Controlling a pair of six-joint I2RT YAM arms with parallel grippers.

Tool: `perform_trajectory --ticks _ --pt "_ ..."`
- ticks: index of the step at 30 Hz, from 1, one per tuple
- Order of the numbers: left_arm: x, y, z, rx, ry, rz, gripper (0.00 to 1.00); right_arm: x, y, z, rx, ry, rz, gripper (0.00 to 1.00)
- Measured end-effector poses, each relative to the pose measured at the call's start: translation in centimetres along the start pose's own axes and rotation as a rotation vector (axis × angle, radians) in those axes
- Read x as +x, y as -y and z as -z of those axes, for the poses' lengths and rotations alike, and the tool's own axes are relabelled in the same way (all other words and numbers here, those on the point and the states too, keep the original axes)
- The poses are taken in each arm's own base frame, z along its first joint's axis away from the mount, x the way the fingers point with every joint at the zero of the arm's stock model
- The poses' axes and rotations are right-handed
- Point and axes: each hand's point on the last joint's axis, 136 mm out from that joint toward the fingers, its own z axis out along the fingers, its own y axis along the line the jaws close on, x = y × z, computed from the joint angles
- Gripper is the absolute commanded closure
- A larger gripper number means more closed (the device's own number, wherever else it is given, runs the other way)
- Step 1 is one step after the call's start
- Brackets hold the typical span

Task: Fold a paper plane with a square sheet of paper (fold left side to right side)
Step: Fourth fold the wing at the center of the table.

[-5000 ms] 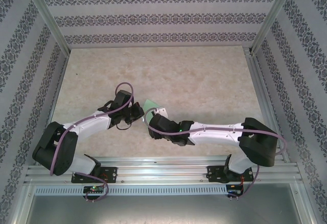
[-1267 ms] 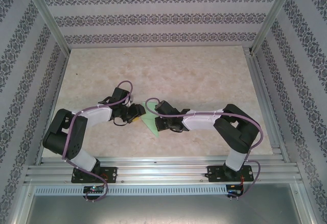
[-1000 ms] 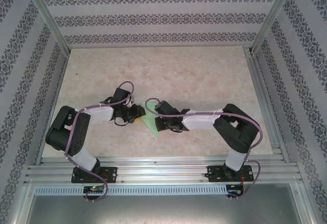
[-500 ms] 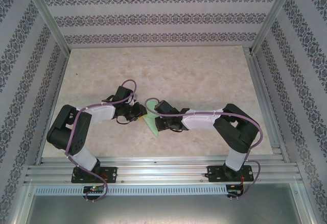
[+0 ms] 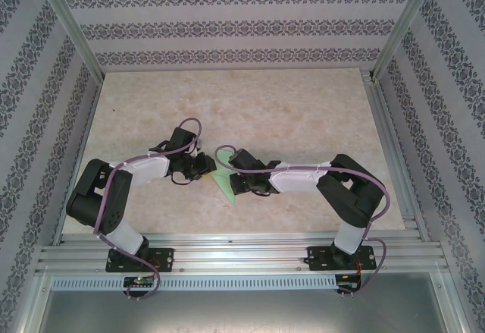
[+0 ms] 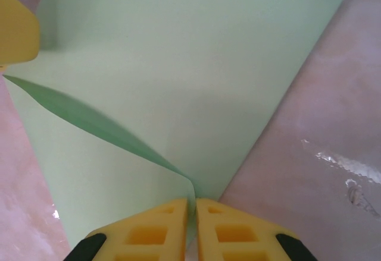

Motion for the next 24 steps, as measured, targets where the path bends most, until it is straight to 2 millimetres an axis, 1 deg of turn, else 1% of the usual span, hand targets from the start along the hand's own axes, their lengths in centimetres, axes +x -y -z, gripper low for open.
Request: perform_trajectory --ticks 6,8,10,13,16,18,19,22,24 --pt "0.3 0.6 0.0 0.028 -0.017 0.005 0.93 0.0 0.1 0.1 0.003 -0.001 0.003 0.78" --pt "0.5 0.8 -0.1 0.035 -0.027 0.006 0.95 -0.2 0.2 0.6 0.013 0.005 0.011 0.74" --pt "0.7 0.9 -0.1 0.038 -0.033 0.009 0.96 -0.7 0.2 1.7 0.018 0.027 0.022 0.69" --pt "0.7 1.2 0.1 0.045 -0.031 0.014 0.96 -2.3 -0.2 4.3 0.018 0.096 0.026 0.65" --pt "0.6 1.5 0.4 0.052 -0.022 0.015 0.97 -3.3 -1.4 6.3 0.024 0.163 0.050 0.63" --pt "0.7 1.7 0.5 0.055 -0.019 0.017 0.97 -3.0 -2.8 6.7 0.026 0.180 0.080 0.61" --pt "0.7 1.8 0.6 0.056 -0.017 0.019 0.97 -2.4 -3.6 6.7 0.027 0.181 0.098 0.60" --pt "0.8 1.9 0.6 0.057 -0.018 0.026 0.97 -0.6 -5.1 5.7 0.040 0.159 0.139 0.60" --pt "0.8 1.9 0.6 0.056 -0.022 0.029 0.97 0.3 -5.4 4.6 0.064 0.141 0.153 0.60"
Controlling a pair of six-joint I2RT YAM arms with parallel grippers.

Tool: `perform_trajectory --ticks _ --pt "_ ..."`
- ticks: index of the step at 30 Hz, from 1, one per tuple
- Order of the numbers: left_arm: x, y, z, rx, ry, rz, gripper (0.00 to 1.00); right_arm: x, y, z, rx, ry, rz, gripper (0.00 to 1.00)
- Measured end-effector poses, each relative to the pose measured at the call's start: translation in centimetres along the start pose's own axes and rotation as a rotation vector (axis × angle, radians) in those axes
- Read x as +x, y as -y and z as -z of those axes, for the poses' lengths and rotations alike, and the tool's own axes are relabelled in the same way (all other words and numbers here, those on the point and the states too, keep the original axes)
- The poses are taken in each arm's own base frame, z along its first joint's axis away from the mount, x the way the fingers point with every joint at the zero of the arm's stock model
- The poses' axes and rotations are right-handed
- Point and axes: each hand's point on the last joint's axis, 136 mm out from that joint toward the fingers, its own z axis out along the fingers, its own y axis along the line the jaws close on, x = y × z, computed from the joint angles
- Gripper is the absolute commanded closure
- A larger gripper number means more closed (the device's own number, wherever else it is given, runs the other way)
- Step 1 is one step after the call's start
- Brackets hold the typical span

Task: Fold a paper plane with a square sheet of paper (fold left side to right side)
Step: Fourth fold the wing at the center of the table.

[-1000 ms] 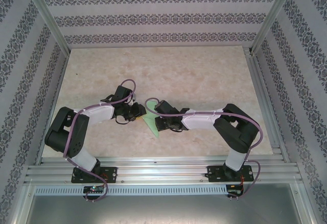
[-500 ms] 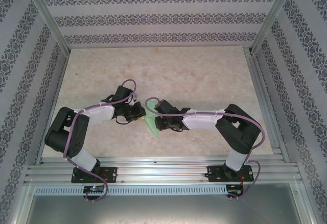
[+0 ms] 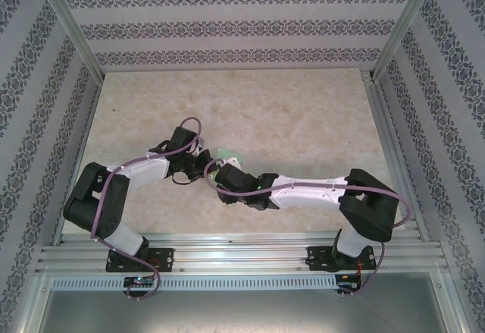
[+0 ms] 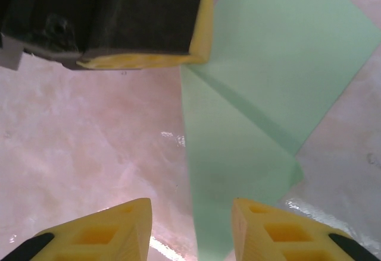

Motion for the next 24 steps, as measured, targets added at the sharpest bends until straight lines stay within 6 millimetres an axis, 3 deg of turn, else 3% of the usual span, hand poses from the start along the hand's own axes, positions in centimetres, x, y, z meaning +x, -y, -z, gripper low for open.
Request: perform_trajectory --ticks 6,24 --pt "-0.2 0.6 0.2 0.001 0.001 -0.001 0.97 1.3 1.1 -2.2 0.085 -0.028 0.007 0.57" --pt "0.0 1.2 0.3 0.001 -0.009 -0.010 0.96 1.2 1.5 -3.6 0.147 -0.039 0.016 0.57"
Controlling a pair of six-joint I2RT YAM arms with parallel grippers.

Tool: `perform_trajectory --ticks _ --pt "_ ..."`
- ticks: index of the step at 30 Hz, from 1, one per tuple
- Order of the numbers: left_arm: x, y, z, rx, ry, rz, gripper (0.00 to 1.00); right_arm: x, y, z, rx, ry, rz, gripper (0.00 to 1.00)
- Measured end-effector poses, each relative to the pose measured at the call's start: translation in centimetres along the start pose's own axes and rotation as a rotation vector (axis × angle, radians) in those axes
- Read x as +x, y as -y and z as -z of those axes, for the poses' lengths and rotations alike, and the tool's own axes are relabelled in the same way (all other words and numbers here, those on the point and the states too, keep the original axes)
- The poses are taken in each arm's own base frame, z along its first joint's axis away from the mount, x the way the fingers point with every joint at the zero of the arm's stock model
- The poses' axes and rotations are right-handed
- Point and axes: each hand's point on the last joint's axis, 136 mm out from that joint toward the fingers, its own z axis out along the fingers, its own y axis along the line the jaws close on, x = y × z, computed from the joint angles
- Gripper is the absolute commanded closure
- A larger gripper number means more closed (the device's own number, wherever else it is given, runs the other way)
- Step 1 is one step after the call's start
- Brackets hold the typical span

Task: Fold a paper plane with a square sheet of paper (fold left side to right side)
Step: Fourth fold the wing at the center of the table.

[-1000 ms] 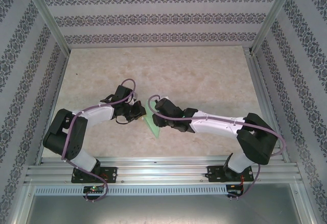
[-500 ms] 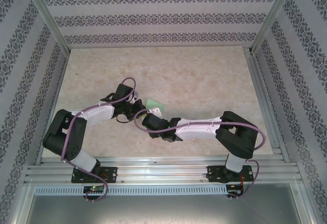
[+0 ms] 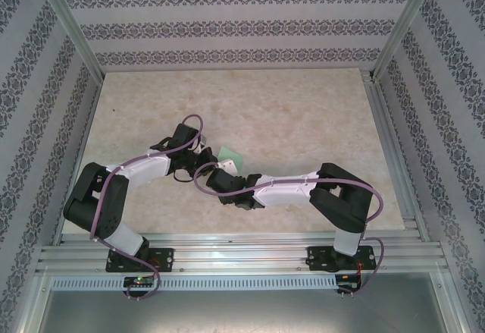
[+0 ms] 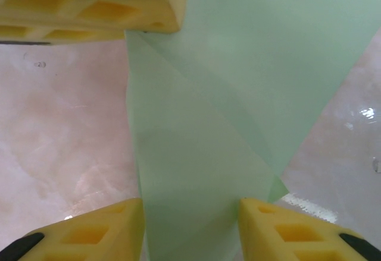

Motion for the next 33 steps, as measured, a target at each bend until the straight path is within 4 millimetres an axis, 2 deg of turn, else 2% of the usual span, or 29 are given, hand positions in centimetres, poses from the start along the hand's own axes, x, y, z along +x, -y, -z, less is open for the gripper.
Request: perform_trajectory --ticks 8,13,16,19,22,27,30,33 --pt "0.0 0.0 0.0 0.000 0.000 0.000 0.91 0.1 0.2 -0.1 0.012 -0.001 -0.005 0.77" --pt "-0.1 -0.1 0.1 -0.013 0.001 -0.003 0.76 0.3 0.2 -0.3 0.012 -0.007 -0.004 0.85" --pt "-0.3 -0.1 0.4 -0.033 0.011 -0.016 0.62 0.5 0.1 -0.4 0.002 -0.008 -0.007 0.88" --pt "-0.6 -0.2 1.3 -0.045 0.025 -0.032 0.56 1.1 -0.1 -0.6 -0.023 -0.019 -0.011 0.90" --pt "-1.7 0.1 3.0 -0.050 0.056 -0.040 0.58 1.7 -0.3 -0.9 -0.048 -0.025 -0.017 0.90" --pt "-4.5 3.0 5.3 -0.025 0.103 -0.110 0.73 1.9 -0.2 -0.6 -0.098 -0.018 -0.047 0.89" --pt "-5.8 5.2 5.0 0.012 0.081 -0.176 0.79 2.2 0.0 -0.5 -0.124 -0.021 -0.065 0.89" --pt "-6.2 5.7 3.1 0.020 0.015 -0.222 0.82 2.3 0.0 -0.4 -0.147 -0.015 -0.086 0.88"
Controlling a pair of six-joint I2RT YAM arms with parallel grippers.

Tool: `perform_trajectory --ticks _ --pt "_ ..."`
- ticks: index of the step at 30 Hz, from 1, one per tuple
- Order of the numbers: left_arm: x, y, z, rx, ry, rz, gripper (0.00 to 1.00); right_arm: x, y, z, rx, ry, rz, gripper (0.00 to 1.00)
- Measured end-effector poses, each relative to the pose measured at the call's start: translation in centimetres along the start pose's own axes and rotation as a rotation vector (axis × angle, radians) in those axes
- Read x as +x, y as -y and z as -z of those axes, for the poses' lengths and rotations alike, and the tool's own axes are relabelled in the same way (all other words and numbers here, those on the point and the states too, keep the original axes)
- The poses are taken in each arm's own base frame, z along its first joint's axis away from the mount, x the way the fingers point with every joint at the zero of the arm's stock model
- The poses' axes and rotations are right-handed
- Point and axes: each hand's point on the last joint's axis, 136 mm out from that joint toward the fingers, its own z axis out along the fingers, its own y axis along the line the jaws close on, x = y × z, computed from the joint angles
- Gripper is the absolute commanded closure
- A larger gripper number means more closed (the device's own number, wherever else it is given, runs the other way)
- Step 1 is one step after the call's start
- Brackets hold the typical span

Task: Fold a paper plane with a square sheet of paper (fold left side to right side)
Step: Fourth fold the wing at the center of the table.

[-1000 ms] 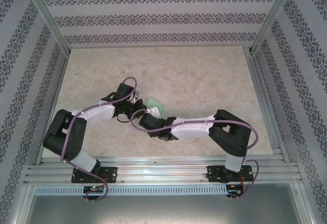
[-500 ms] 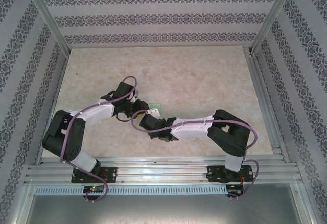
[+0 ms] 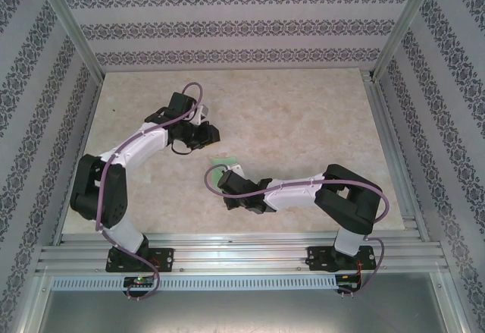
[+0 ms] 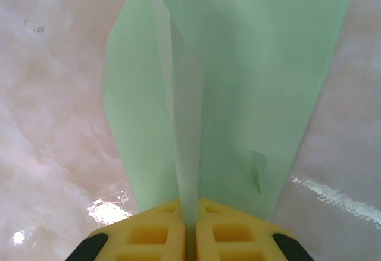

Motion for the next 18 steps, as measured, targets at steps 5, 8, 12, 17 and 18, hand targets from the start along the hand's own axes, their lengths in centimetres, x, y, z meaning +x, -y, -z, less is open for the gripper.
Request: perform_trajectory --ticks 5,8,12,17,18 --pt "1.8 -1.0 -4.6 -0.010 -0.169 -0.029 0.87 0.2 -0.1 0.1 -0.022 0.003 -0.014 0.88" --pt "3.4 -1.7 -6.9 -0.028 -0.256 -0.045 0.89 0.2 -0.1 0.1 -0.031 0.000 -0.021 0.88" --pt "4.9 -1.9 -8.6 -0.036 -0.323 -0.067 0.89 0.2 -0.1 0.2 -0.034 -0.002 -0.022 0.88" --pt "4.9 -2.3 -10.0 -0.051 -0.356 -0.082 0.91 0.2 -0.1 0.2 -0.037 -0.003 -0.029 0.87" --pt "4.9 -2.6 -10.4 -0.059 -0.361 -0.083 0.91 0.2 -0.1 0.2 -0.036 -0.004 -0.031 0.87"
